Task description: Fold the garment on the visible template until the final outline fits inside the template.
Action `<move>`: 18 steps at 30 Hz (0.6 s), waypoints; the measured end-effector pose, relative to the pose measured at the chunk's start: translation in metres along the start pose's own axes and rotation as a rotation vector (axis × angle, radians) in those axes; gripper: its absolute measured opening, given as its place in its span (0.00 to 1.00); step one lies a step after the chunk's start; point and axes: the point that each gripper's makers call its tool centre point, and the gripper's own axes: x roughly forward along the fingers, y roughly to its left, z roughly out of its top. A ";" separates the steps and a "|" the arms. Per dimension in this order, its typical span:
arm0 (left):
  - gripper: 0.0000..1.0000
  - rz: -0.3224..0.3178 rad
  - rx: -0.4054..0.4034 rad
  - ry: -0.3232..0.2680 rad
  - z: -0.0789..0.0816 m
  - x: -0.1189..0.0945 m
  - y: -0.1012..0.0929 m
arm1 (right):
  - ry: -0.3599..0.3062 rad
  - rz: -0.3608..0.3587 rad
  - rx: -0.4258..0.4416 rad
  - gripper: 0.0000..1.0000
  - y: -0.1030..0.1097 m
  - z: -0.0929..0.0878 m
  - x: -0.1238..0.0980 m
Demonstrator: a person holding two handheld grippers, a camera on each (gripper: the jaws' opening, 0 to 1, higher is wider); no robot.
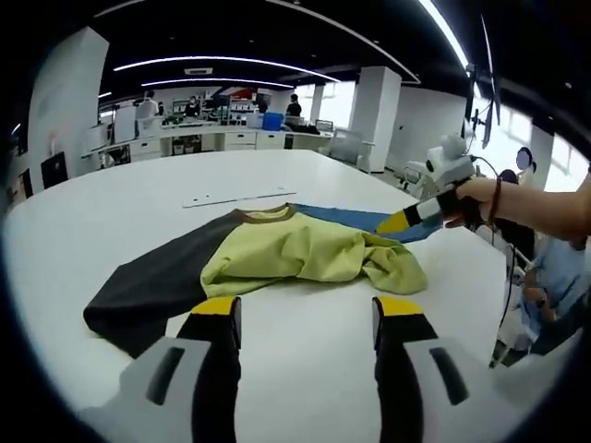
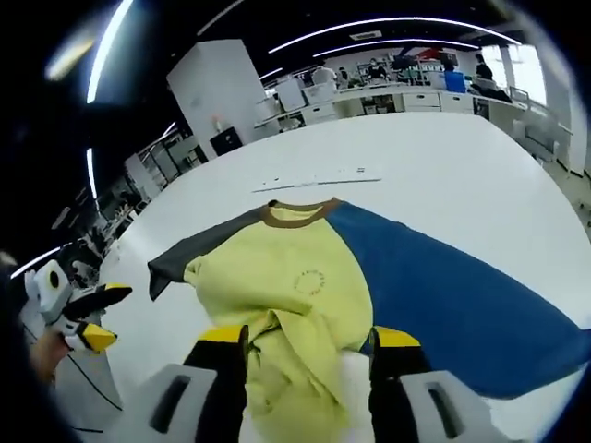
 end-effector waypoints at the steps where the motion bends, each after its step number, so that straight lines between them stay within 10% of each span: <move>1: 0.52 -0.005 0.004 0.005 -0.001 0.004 -0.002 | 0.004 0.005 -0.001 0.55 0.000 -0.003 -0.002; 18: 0.43 -0.017 -0.024 0.052 -0.012 0.056 -0.003 | 0.051 0.024 -0.001 0.51 0.001 -0.058 -0.025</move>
